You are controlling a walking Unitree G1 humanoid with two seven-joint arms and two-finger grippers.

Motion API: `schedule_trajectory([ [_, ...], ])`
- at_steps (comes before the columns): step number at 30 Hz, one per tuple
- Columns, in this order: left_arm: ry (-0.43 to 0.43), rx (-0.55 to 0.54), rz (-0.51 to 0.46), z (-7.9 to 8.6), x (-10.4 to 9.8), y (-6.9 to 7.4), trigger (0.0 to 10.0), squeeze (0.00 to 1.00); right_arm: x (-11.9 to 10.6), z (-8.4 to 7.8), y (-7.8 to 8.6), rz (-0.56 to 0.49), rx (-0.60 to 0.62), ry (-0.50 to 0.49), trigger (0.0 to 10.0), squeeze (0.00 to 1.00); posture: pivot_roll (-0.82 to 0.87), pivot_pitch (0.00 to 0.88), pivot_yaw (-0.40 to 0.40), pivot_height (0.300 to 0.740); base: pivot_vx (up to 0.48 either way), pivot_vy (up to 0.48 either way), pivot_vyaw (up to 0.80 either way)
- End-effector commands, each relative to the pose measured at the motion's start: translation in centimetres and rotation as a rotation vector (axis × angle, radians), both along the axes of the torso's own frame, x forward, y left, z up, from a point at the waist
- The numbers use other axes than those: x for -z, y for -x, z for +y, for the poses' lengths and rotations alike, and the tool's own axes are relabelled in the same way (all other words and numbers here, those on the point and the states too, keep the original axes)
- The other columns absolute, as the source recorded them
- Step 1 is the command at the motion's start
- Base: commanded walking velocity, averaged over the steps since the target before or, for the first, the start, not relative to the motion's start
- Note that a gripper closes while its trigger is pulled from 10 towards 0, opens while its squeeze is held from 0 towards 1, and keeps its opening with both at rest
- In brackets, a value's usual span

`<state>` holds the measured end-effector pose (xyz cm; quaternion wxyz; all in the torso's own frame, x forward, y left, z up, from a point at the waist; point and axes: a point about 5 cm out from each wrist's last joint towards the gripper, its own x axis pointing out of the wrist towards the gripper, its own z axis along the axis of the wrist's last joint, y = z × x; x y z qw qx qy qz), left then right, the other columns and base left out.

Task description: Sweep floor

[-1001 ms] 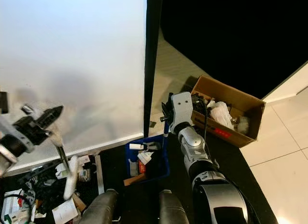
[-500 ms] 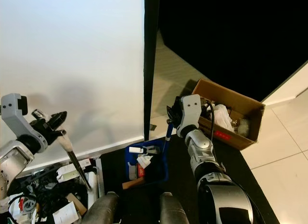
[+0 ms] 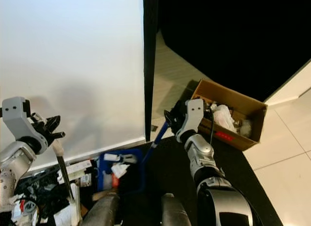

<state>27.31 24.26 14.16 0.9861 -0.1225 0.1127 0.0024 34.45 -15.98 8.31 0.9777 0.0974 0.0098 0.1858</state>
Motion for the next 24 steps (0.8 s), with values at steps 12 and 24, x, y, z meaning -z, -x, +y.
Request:
schedule_trajectory([
  [12, 0.051, -0.046, -0.038, 0.9, 0.0, -0.7, 10.0, 0.0, -1.6, -3.5, 1.6, -0.12, 0.051, -0.087, 10.0, 0.0, 0.05, 0.097, 0.053, 0.74, 0.0, 0.0, 0.0],
  [24, 0.069, -0.065, -0.023, 0.5, 0.6, -1.7, 10.0, 0.0, -0.3, -7.5, 4.0, -0.065, 0.258, -0.131, 10.0, 0.0, 0.0, 0.091, 0.064, 0.74, 0.0, 0.0, 0.0],
])
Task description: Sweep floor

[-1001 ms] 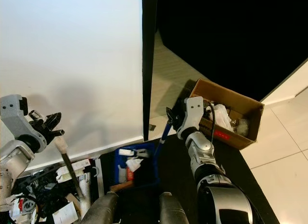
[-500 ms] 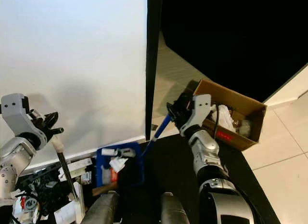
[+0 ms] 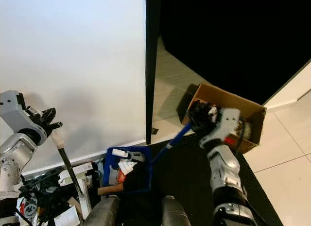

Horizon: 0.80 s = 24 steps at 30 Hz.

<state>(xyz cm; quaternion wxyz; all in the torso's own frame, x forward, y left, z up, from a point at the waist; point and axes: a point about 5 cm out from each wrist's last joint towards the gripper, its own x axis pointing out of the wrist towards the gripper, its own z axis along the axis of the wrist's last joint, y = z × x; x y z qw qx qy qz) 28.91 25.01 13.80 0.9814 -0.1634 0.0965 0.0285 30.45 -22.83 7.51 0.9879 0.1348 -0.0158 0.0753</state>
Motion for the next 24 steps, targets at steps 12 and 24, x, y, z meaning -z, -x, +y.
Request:
schedule_trajectory([
  [12, -0.041, 0.015, 0.021, -0.7, 1.0, -0.6, 10.0, 0.0, -5.2, -4.1, -0.3, -0.117, 0.145, 0.041, 10.0, 0.0, -0.02, 0.086, 0.053, 0.74, 0.0, 0.0, 0.0],
  [24, 0.008, 0.036, 0.043, -1.2, 1.7, -0.7, 10.0, 0.0, -6.2, -9.9, 1.0, -0.083, 0.4, 0.027, 10.0, 0.0, -0.02, 0.087, 0.046, 0.74, 0.0, 0.0, 0.0],
])
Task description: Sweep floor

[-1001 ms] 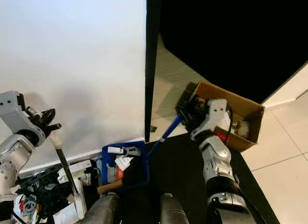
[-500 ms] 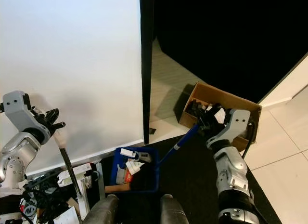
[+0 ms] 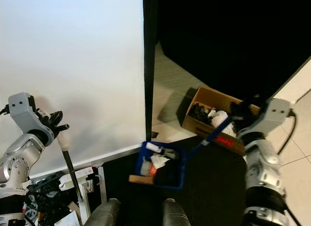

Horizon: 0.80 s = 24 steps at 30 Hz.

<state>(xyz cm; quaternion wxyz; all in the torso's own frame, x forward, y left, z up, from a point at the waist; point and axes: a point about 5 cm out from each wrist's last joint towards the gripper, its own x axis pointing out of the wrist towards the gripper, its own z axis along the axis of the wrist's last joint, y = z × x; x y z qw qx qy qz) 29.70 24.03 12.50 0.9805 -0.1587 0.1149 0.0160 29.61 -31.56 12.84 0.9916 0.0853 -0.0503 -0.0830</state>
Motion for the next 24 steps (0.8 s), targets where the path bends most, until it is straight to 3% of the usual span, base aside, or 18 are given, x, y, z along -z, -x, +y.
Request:
schedule_trajectory([
  [1, 0.028, 0.006, 0.012, -0.3, 0.5, 0.1, 10.0, 0.0, -0.9, -1.7, 0.4, -0.069, 0.11, -0.072, 10.0, 0.0, -0.02, 0.089, 0.047, 0.74, 0.0, 0.0, 0.0],
  [6, 0.066, 0.028, 0.025, -1.2, 0.9, 0.3, 10.0, 0.0, -0.9, -2.8, 0.6, -0.091, 0.209, -0.136, 10.0, 0.0, -0.02, 0.092, 0.052, 0.74, 0.0, 0.0, 0.0],
  [13, -0.068, 0.138, 0.014, -3.7, 1.4, 0.4, 10.0, 0.0, -0.3, -1.2, -0.2, -0.08, 0.211, -0.155, 10.0, 0.0, -0.02, 0.095, 0.052, 0.74, 0.0, 0.0, 0.0],
  [24, -0.154, 0.169, -0.062, -4.7, 0.6, -0.5, 10.0, 0.0, -0.5, -1.1, -0.7, -0.074, 0.205, -0.153, 10.0, 0.0, -0.02, 0.094, 0.049, 0.74, 0.0, 0.0, 0.0],
])
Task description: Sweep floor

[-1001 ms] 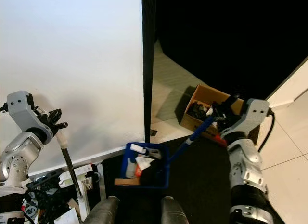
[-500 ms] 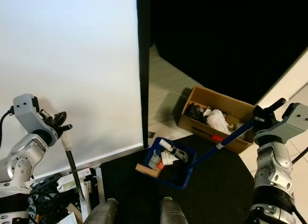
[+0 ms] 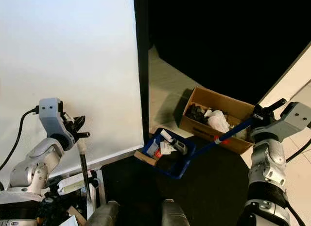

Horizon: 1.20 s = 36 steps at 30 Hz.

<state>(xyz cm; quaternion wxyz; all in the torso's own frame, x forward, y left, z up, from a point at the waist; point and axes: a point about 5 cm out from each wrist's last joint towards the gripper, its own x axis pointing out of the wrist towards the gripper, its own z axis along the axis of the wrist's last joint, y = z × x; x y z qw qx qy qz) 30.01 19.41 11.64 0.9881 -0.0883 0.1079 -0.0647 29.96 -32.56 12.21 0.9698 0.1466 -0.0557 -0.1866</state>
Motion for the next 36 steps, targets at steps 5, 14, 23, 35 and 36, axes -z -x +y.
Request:
schedule_trajectory([
  [5, -0.032, -0.004, -0.051, -0.37, -0.63, -0.5, 10.0, 0.0, -1.07, 0.06, -0.38, -0.071, -0.001, -0.009, 10.0, 0.0, -0.03, 0.096, 0.05, 0.74, 0.0, -0.182, 0.0],
  [14, -0.034, 0.0, -0.07, -0.66, -0.84, -0.72, 10.0, 0.0, -1.03, 0.22, -0.49, -0.07, -0.011, -0.007, 10.0, 0.0, -0.03, 0.099, 0.046, 0.74, 0.137, -0.407, 0.0],
  [23, -0.034, 0.001, -0.081, -0.76, -0.78, -0.76, 10.0, 0.0, -0.96, 0.19, -0.52, -0.063, -0.015, -0.005, 10.0, 0.0, -0.03, 0.102, 0.044, 0.74, 0.0, -0.421, 0.0],
  [35, -0.026, -0.012, -0.076, -0.63, -0.62, -0.83, 10.0, 0.0, -0.77, 0.27, -0.59, -0.056, -0.024, -0.005, 10.0, 0.0, -0.03, 0.103, 0.042, 0.74, 0.09, -0.41, 0.0],
  [36, -0.027, -0.014, -0.076, -0.58, -0.62, -0.85, 10.0, 0.0, -0.74, 0.31, -0.61, -0.056, -0.026, -0.006, 10.0, 0.0, -0.03, 0.103, 0.042, 0.74, 0.274, -0.386, 0.0],
])
